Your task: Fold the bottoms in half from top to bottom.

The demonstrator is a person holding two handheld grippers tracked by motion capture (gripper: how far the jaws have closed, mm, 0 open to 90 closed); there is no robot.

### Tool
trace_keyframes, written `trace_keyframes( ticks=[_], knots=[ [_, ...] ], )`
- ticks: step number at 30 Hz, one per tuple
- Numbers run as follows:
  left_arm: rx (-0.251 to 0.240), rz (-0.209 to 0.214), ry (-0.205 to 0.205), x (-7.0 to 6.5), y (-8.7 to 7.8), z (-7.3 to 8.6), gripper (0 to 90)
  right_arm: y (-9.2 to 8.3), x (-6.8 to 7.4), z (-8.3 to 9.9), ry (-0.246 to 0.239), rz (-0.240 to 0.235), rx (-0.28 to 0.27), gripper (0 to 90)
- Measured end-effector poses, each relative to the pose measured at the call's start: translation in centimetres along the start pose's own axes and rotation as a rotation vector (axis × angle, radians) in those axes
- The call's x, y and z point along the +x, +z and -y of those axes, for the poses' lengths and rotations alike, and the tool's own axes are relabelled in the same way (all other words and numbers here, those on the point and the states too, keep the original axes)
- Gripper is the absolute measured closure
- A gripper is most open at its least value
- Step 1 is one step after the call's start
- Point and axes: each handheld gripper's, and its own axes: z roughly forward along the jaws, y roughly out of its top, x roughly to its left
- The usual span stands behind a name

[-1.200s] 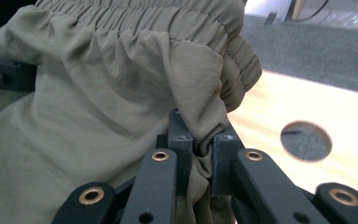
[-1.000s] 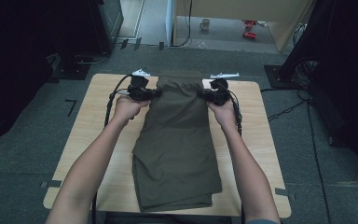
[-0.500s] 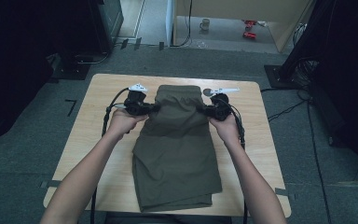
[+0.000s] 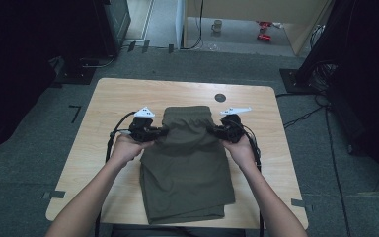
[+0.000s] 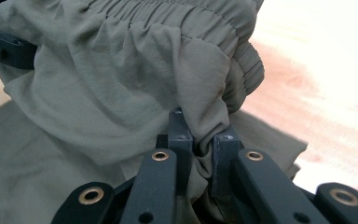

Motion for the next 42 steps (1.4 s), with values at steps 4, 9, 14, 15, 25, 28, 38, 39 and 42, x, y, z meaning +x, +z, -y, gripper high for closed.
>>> trace_keyframes(
  ticks=[4,9,14,15,25,28,38,39,42],
  knots=[
    [0.016,0.005,-0.014,-0.3,0.4,1.5,88.9,0.3,0.4,1.4,-0.002,-0.005,0.013,81.8],
    [0.055,-0.006,0.005,-0.8,1.0,2.9,88.8,0.9,0.6,3.4,0.009,-0.008,0.031,81.7],
    [0.074,-0.002,0.001,-0.6,1.5,3.7,88.7,1.5,0.4,4.5,0.010,-0.010,0.052,81.6],
    [0.081,-0.002,0.001,-0.6,1.7,3.9,88.6,1.6,0.4,4.6,0.004,-0.009,0.056,81.7],
    [0.099,-0.001,-0.018,0.3,2.9,4.6,88.4,2.6,0.1,5.7,-0.033,-0.010,0.076,81.9],
    [0.099,-0.013,-0.017,0.7,3.2,4.3,88.4,2.8,0.0,5.5,-0.042,-0.004,0.067,81.9],
    [0.092,-0.050,-0.036,2.6,4.7,2.6,88.3,4.3,-1.5,4.0,-0.014,0.026,0.033,81.9],
    [0.089,-0.051,-0.045,2.9,4.9,2.5,88.3,4.4,-1.6,3.8,-0.007,0.029,0.032,81.9],
    [0.097,-0.069,-0.025,3.7,5.4,1.7,88.3,5.0,-2.1,3.2,0.000,0.036,0.026,81.9]
  ],
)
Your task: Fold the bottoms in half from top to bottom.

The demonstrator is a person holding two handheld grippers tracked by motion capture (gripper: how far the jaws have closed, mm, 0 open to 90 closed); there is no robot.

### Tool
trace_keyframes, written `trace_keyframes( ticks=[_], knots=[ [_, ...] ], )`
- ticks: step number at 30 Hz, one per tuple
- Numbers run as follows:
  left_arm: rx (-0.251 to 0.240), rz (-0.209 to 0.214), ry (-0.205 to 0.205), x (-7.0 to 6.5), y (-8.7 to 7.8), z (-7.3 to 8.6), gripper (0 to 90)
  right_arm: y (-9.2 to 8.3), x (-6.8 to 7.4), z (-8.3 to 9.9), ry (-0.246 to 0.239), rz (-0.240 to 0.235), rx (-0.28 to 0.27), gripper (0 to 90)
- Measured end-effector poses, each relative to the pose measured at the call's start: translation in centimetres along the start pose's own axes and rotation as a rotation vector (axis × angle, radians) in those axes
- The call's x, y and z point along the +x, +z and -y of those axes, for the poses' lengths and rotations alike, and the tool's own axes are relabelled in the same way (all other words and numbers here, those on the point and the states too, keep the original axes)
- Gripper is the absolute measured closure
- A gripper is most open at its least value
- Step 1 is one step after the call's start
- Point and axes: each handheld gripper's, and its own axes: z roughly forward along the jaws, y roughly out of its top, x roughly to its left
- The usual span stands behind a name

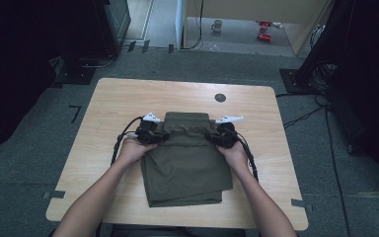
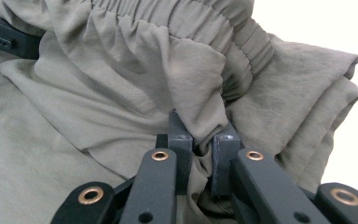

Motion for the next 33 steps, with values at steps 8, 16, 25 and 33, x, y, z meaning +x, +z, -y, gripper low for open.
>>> trace_keyframes(
  ticks=[8,16,25,33],
  knots=[
    [0.021,-0.041,0.001,1.7,1.2,-2.2,88.2,1.5,-1.1,-1.9,0.028,0.028,-0.004,81.8],
    [0.023,-0.059,-0.027,3.2,2.0,-3.8,88.2,2.8,-2.0,-3.9,0.030,0.060,0.013,81.5],
    [-0.009,-0.084,-0.044,3.8,1.9,-4.6,88.8,3.5,-2.6,-5.5,0.098,0.065,0.036,83.3],
    [-0.074,-0.073,-0.009,2.5,-1.6,-5.5,89.0,0.5,-0.8,-6.4,0.016,0.062,-0.012,83.9]
  ],
)
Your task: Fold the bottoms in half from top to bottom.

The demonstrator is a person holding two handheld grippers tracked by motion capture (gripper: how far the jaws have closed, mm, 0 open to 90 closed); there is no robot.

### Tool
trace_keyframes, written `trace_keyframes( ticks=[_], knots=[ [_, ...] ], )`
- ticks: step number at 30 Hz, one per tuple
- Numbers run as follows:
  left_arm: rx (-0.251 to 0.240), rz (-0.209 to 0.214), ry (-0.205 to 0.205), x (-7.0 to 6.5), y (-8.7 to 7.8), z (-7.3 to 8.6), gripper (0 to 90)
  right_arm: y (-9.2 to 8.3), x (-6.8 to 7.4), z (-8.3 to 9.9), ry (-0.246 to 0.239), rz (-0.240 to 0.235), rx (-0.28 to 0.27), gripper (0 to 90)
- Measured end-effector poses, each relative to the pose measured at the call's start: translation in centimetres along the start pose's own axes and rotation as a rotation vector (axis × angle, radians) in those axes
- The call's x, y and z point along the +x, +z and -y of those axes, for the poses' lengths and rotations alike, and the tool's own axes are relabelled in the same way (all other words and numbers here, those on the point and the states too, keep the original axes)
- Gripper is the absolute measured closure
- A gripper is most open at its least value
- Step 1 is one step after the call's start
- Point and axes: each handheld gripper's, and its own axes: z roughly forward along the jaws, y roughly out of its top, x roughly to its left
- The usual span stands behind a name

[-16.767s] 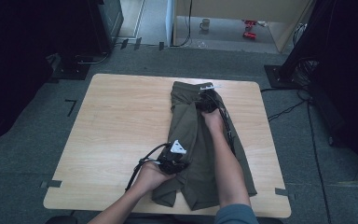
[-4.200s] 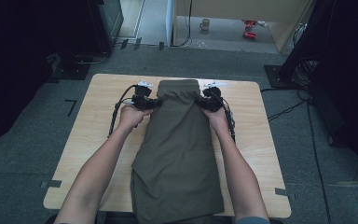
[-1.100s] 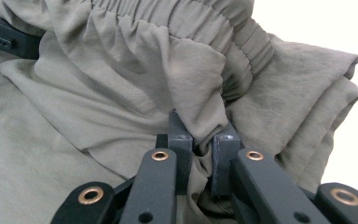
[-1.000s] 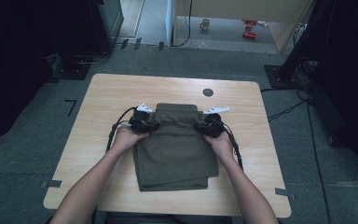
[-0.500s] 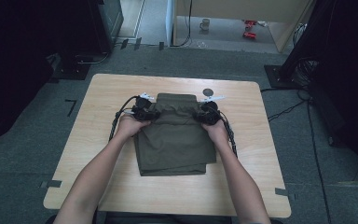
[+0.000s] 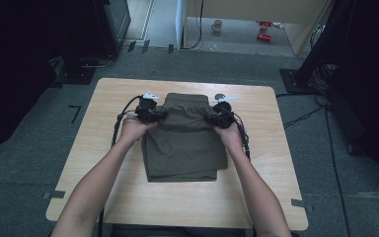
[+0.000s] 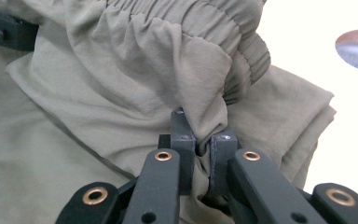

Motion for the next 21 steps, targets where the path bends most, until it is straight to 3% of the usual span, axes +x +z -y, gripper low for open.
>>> trace_keyframes(
  ticks=[5,9,17,21],
  knots=[
    [-0.036,0.016,0.012,-1.1,-2.5,-0.2,89.0,-2.3,1.3,0.2,-0.036,-0.019,-0.036,83.7],
    [-0.056,0.023,0.045,-2.6,-4.5,0.1,88.8,-4.1,2.3,0.6,-0.055,-0.033,-0.058,83.6],
    [-0.088,0.053,0.073,-5.2,-6.9,2.8,88.6,-6.9,3.7,2.6,-0.078,-0.074,-0.090,82.7],
    [-0.058,0.070,0.071,-6.0,-6.7,4.5,88.4,-7.1,4.4,4.4,-0.100,-0.073,-0.063,82.4]
  ],
)
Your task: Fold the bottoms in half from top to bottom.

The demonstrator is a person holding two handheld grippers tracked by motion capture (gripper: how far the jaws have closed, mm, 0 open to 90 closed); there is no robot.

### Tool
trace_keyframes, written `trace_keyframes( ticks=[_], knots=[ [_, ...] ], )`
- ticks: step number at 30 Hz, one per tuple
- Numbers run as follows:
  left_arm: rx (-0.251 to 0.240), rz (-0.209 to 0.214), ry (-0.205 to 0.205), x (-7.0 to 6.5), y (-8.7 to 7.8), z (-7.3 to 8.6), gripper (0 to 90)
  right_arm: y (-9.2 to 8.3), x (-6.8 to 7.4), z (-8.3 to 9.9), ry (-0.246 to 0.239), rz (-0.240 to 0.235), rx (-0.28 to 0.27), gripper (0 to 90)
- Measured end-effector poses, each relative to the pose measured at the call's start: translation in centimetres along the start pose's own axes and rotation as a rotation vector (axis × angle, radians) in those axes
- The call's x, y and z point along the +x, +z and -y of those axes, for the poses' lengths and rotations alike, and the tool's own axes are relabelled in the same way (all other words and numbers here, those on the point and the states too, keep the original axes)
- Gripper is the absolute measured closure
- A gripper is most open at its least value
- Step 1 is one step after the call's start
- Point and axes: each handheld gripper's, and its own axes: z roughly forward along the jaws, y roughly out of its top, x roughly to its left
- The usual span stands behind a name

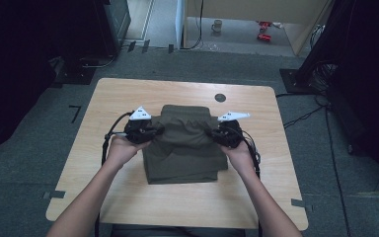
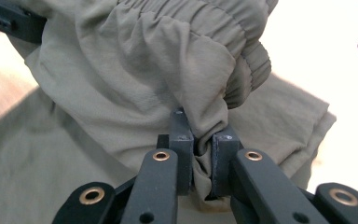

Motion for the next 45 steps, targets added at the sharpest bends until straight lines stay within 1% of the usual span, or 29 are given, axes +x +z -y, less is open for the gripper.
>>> trace_keyframes(
  ticks=[2,4,6,8,11,13,14,16,18,19,20,21,23,24,25,26,28,30,31,33,34,35,36,37,39,40,41,43,45],
  knots=[
    [0.016,0.012,-0.010,-0.3,0.2,0.9,88.2,0.0,0.2,0.9,-0.006,-0.007,0.017,82.2],
    [0.032,0.017,-0.011,-0.5,0.5,1.5,88.0,0.2,0.4,1.8,-0.006,-0.008,0.033,81.8],
    [0.044,0.025,-0.026,-0.5,0.8,2.0,87.7,0.4,0.5,2.4,0.000,-0.010,0.047,81.3],
    [0.055,0.037,-0.042,-0.5,0.9,2.4,87.3,0.6,0.5,2.8,0.005,-0.015,0.054,80.7],
    [0.076,0.050,-0.039,-0.7,1.0,2.8,85.9,0.7,0.5,3.2,0.015,-0.022,0.067,79.6],
    [0.080,0.058,-0.045,-0.7,1.1,3.0,83.8,0.7,0.4,3.5,0.019,-0.028,0.066,77.5],
    [0.081,0.064,-0.051,-0.7,1.1,3.1,81.9,0.8,0.3,3.7,0.025,-0.031,0.066,75.2],
    [0.087,0.071,-0.054,-0.6,1.1,3.2,79.9,0.9,0.1,3.9,0.043,-0.053,0.074,68.2],
    [0.083,0.075,-0.062,-0.5,0.8,3.2,77.2,0.7,0.0,4.1,0.037,-0.051,0.065,63.3],
    [0.080,0.081,-0.074,-0.4,0.7,3.1,74.9,0.6,0.0,4.1,0.032,-0.057,0.058,55.8],
    [0.077,0.085,-0.082,-0.3,0.5,3.0,71.5,0.5,-0.1,4.0,0.021,-0.077,0.055,51.6],
    [0.076,0.083,-0.081,-0.2,0.3,2.9,69.6,0.3,-0.1,3.9,0.015,-0.082,0.052,51.2],
    [0.073,0.065,-0.068,-0.1,-0.1,2.6,65.1,-0.3,-0.2,3.6,0.001,-0.086,0.025,50.0],
    [0.072,0.067,-0.069,0.1,-0.2,2.5,65.0,-0.7,-0.2,3.4,0.001,-0.087,0.012,50.1],
    [0.066,0.066,-0.068,0.2,-0.4,2.3,65.2,-1.1,-0.3,3.2,0.008,-0.086,-0.001,50.6],
    [0.062,0.059,-0.063,0.4,-0.5,2.1,66.4,-1.4,-0.5,3.1,0.004,-0.085,-0.016,52.2],
    [0.056,0.067,-0.076,1.0,-0.5,1.8,69.5,-1.8,-1.0,2.7,0.010,-0.078,-0.033,55.7],
    [0.052,0.072,-0.089,1.6,-0.4,1.5,73.6,-1.7,-1.8,2.4,0.026,-0.074,-0.040,60.3],
    [0.052,0.076,-0.095,2.0,-0.1,1.2,74.2,-1.5,-2.1,2.4,0.028,-0.066,-0.042,64.1],
    [0.064,0.067,-0.104,2.8,0.5,0.9,77.7,-0.8,-2.8,2.3,0.035,-0.041,-0.023,68.7],
    [0.069,0.053,-0.109,3.2,0.7,0.7,80.1,-0.5,-3.2,2.2,0.050,-0.024,-0.005,71.9],
    [0.075,0.058,-0.128,3.6,0.9,0.5,81.7,-0.1,-3.6,2.1,0.066,-0.009,0.006,73.2],
    [0.071,0.068,-0.136,3.9,1.0,0.4,82.6,0.1,-3.9,2.0,0.081,-0.007,0.013,75.3],
    [0.069,0.061,-0.131,4.0,1.1,0.2,84.7,0.4,-4.3,1.9,0.094,-0.007,0.012,79.0],
    [0.091,0.031,-0.119,4.4,1.7,-0.1,87.7,1.0,-4.8,1.8,0.103,-0.002,0.019,84.2],
    [0.100,0.028,-0.127,4.8,2.1,-0.2,89.0,1.4,-5.0,1.7,0.111,-0.003,0.031,85.9],
    [0.107,0.022,-0.135,5.1,2.6,-0.2,89.9,1.9,-5.2,1.6,0.120,-0.006,0.044,87.2],
    [0.120,0.025,-0.145,5.6,3.3,-0.1,90.0,2.7,-5.4,1.5,0.144,-0.026,0.054,88.9],
    [0.130,0.022,-0.153,5.9,4.0,0.1,90.0,3.4,-5.4,1.4,0.153,-0.036,0.063,89.6]
  ],
)
